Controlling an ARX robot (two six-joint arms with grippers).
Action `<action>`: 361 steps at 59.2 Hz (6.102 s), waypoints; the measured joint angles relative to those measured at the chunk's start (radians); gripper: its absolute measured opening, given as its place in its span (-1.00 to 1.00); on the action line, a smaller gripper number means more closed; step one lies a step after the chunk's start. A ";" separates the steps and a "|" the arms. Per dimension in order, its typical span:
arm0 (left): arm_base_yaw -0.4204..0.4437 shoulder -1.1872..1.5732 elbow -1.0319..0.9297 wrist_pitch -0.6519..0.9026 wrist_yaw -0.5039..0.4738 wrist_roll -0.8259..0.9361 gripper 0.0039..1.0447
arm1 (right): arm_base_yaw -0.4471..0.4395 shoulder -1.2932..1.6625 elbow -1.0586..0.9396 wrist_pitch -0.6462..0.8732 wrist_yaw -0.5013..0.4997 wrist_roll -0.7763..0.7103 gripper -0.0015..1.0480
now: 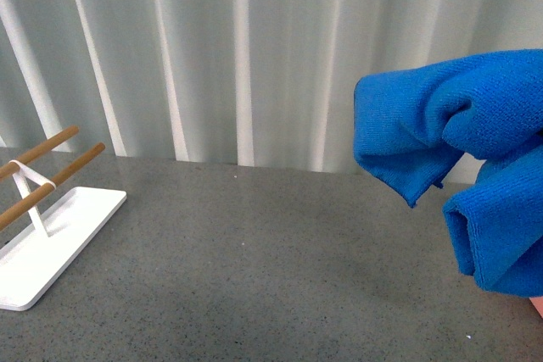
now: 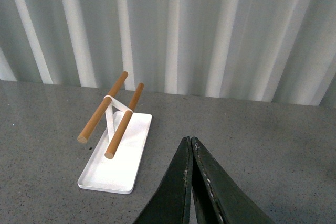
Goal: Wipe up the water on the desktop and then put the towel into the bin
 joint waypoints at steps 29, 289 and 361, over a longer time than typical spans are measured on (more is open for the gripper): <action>0.000 -0.238 0.000 -0.242 -0.001 0.000 -0.93 | 0.007 0.003 0.008 -0.026 0.018 0.002 -0.91; 0.000 -0.238 0.000 -0.245 -0.001 0.000 0.88 | -0.389 0.314 0.586 -0.512 0.074 -0.342 -0.91; 0.000 -0.238 0.000 -0.245 -0.001 0.000 0.88 | -0.575 0.742 0.619 -0.662 0.262 -0.661 0.46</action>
